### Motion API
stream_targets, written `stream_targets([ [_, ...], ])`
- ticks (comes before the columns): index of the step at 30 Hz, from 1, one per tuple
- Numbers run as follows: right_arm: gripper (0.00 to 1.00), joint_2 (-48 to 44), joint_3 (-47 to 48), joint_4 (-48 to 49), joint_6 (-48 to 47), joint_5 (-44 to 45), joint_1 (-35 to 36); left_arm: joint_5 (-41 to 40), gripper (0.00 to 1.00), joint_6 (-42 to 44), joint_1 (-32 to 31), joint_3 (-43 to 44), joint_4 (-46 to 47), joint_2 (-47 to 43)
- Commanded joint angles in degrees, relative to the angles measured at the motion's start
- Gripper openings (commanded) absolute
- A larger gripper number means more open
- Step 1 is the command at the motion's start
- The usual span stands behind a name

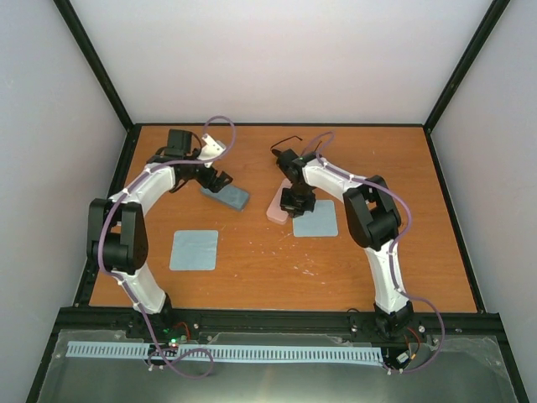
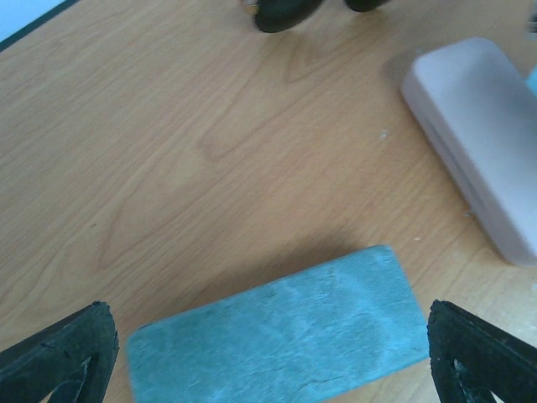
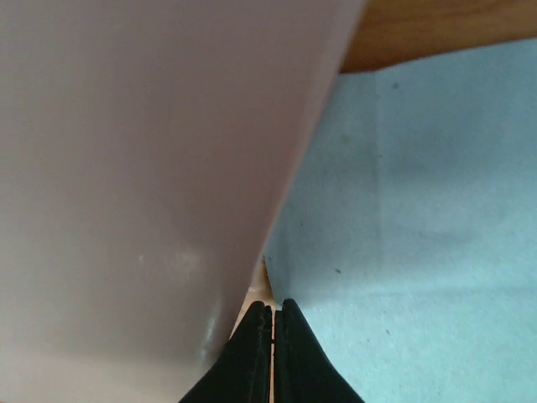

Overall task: Organize the sunglasses
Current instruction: Adjust the sunglasses case at the center of the board.

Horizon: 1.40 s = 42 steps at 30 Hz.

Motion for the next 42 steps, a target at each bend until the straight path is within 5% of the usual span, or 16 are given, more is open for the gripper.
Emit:
stream_targets([
  [1, 0.03, 2.61, 4.07, 0.44, -1.31, -1.26, 1.02, -0.39, 0.99, 2.86, -5.12, 1.02, -2.32, -0.03],
  [13, 0.10, 0.98, 6.20, 4.06, -3.19, -4.00, 2.14, -5.70, 1.00, 0.77, -14.36, 2.96, -2.31, 4.30],
  [18, 0.49, -11.92, -2.39, 3.81, -2.64, 1.69, 0.13, -10.69, 0.99, 3.12, -19.12, 4.25, -1.40, 7.54],
  [26, 0.53, -30.26, -21.32, 9.84, -3.96, 0.65, -12.74, -14.78, 0.99, 4.55, -22.63, 9.65, -3.53, 13.63],
  [34, 0.53, -33.43, -25.03, 11.22, -6.00, -1.44, -14.75, -18.70, 1.00, 4.16, -22.67, 14.57, -5.19, 18.57],
  [42, 0.53, -35.04, -29.34, 13.71, -5.53, -4.22, -15.58, -11.45, 0.99, 3.56, -23.28, 19.37, -11.37, 20.26],
])
